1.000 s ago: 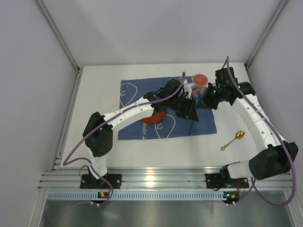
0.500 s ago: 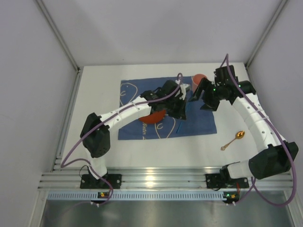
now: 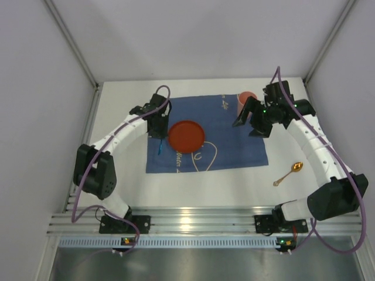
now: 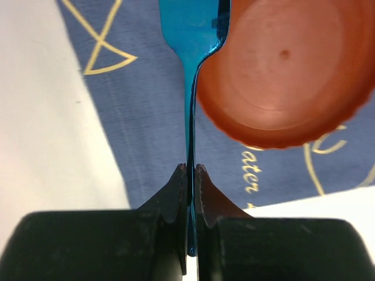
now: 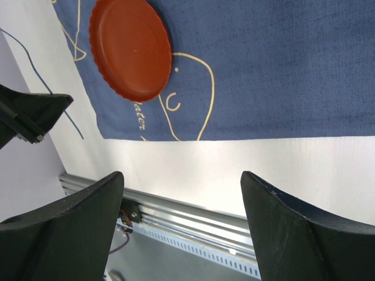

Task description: Set the dinner table for one person

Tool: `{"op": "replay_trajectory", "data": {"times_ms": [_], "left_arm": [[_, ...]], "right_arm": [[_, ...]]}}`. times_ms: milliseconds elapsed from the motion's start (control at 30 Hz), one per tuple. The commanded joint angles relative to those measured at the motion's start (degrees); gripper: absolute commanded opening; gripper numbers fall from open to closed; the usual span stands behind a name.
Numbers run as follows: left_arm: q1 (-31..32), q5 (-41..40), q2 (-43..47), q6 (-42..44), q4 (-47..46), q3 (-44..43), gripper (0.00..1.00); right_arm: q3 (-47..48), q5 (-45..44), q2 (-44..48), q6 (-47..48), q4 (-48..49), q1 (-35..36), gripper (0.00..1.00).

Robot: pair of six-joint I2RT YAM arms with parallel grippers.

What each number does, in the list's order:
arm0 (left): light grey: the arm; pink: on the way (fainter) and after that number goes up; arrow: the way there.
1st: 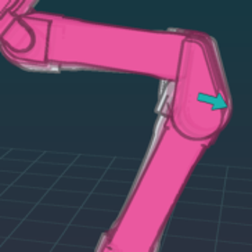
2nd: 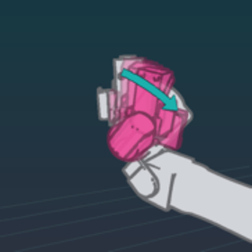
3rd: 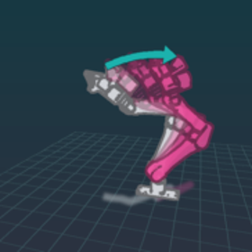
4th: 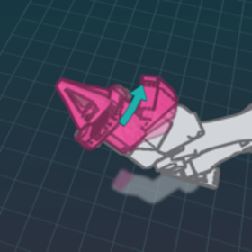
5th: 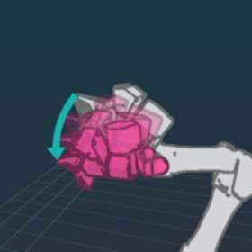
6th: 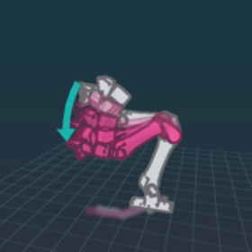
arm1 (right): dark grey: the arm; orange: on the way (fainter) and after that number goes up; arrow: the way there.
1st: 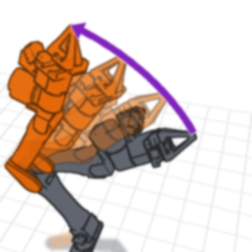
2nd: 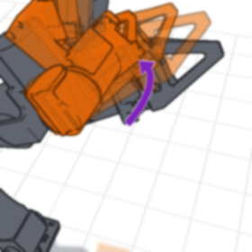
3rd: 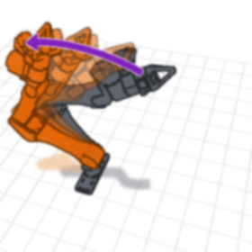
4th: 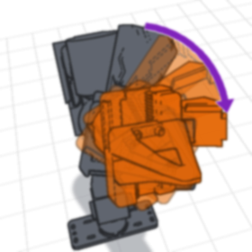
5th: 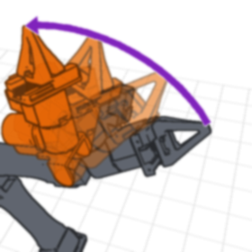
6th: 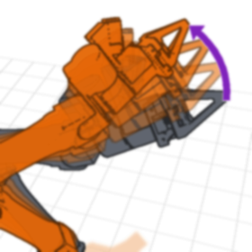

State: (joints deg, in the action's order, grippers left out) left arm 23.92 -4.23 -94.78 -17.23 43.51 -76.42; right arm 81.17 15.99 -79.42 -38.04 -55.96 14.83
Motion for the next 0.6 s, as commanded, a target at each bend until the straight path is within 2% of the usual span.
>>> {"op": "replay_trajectory", "data": {"times_ms": [0,200,333,367,400,500,533,567], "left_arm": [[0.78,-9.21,-2.59,3.26,0.79,0.31,0.00],[-1.16,-10.71,-8.04,1.24,-2.63,0.66,0.00],[-1.86,-10.54,-11.56,-0.78,-5.62,0.40,0.01],[-1.95,-10.45,-11.83,-1.13,-5.97,0.31,0.05],[-1.95,-10.45,-12.09,-1.40,-6.41,0.22,0.22],[-2.13,-8.78,-12.79,-2.10,-7.65,-0.30,0.44],[-2.13,-8.52,-12.71,-2.45,-7.65,-0.65,0.60],[-2.13,-8.25,-12.62,-2.63,-7.73,-0.92,0.66]], "right_arm": [[0.04,0.62,0.93,1.83,-0.46,-0.06,0.81],[0.31,-0.52,2.77,4.37,-3.53,-2.52,0.82],[-0.48,-1.92,4.79,6.66,-6.69,-6.81,0.82],[-0.66,-4.10,5.41,7.01,-7.40,-7.96,0.84],[-1.01,-5.52,6.02,7.63,-8.10,-9.11,0.86],[-4.51,-10.35,9.01,8.16,-9.16,-14.38,0.89],[-5.83,-11.93,9.71,7.99,-9.34,-16.22,0.92],[-8.80,-13.69,10.94,7.90,-9.43,-18.41,0.92]]}}
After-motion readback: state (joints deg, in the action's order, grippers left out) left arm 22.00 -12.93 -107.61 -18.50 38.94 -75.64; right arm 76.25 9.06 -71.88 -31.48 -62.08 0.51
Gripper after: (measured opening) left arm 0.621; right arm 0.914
